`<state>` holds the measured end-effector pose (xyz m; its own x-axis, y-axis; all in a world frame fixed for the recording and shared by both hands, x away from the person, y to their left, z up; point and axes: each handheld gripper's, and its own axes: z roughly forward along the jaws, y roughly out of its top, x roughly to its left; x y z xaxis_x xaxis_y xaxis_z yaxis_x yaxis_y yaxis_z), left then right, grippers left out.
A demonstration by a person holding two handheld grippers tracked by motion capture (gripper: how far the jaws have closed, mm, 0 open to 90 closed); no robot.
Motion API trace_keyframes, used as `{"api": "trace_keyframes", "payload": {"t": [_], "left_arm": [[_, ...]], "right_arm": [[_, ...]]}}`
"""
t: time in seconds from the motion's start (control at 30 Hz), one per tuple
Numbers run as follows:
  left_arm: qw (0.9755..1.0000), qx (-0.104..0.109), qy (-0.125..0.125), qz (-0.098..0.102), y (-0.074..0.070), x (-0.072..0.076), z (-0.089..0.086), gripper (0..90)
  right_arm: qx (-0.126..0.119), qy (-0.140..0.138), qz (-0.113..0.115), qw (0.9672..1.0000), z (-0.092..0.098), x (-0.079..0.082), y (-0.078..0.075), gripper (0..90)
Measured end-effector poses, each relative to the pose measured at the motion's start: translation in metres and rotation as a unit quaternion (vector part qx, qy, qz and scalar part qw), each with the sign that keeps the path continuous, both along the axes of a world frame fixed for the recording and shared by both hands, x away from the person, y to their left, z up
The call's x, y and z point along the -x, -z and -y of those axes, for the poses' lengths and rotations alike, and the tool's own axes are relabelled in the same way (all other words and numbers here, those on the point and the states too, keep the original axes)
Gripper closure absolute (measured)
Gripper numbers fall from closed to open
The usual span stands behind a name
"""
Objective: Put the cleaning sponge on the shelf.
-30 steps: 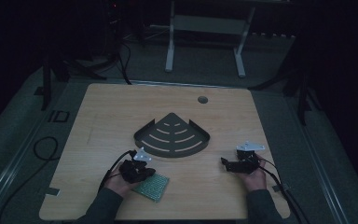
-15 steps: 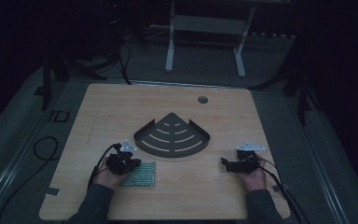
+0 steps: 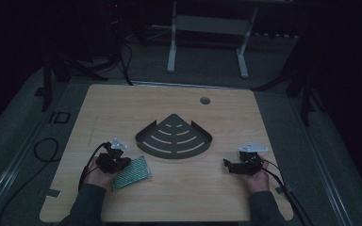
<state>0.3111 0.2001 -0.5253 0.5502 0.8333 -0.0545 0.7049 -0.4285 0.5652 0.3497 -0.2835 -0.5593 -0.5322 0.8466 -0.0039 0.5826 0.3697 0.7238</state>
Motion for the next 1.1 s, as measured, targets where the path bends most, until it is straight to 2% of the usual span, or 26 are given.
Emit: {"api": "trace_keyframes", "payload": {"t": [0.1,0.3,0.57,0.73,0.77,0.83,1.1], "left_arm": [[0.9999,-0.004,-0.012,-0.002,-0.001,0.001,-0.007,86.5],[0.9999,-0.006,-0.014,-0.005,-0.003,0.002,-0.013,84.4],[0.9998,-0.002,-0.013,-0.011,-0.013,-0.002,-0.021,79.9],[0.9993,0.000,0.001,-0.038,-0.017,-0.010,-0.025,75.6],[0.9993,0.000,0.001,-0.038,-0.017,-0.010,-0.025,74.1],[0.9981,0.001,0.015,-0.059,-0.016,-0.016,-0.026,71.2],[0.9964,0.008,0.026,-0.080,-0.014,-0.023,-0.024,69.5]], "right_arm": [[0.000,0.000,0.000,1.0000,0.000,0.000,0.000,16.0],[0.000,0.000,0.000,1.0000,0.000,0.000,0.000,16.0],[0.000,0.000,0.000,1.0000,0.000,0.000,0.000,16.0],[0.000,0.000,0.000,1.0000,0.000,0.000,0.000,16.0],[0.000,0.000,0.000,1.0000,0.000,0.000,0.000,16.0],[0.000,0.000,0.000,1.0000,0.000,0.000,0.000,15.9],[0.000,0.000,0.000,1.0000,0.000,0.000,0.000,16.0]]}}
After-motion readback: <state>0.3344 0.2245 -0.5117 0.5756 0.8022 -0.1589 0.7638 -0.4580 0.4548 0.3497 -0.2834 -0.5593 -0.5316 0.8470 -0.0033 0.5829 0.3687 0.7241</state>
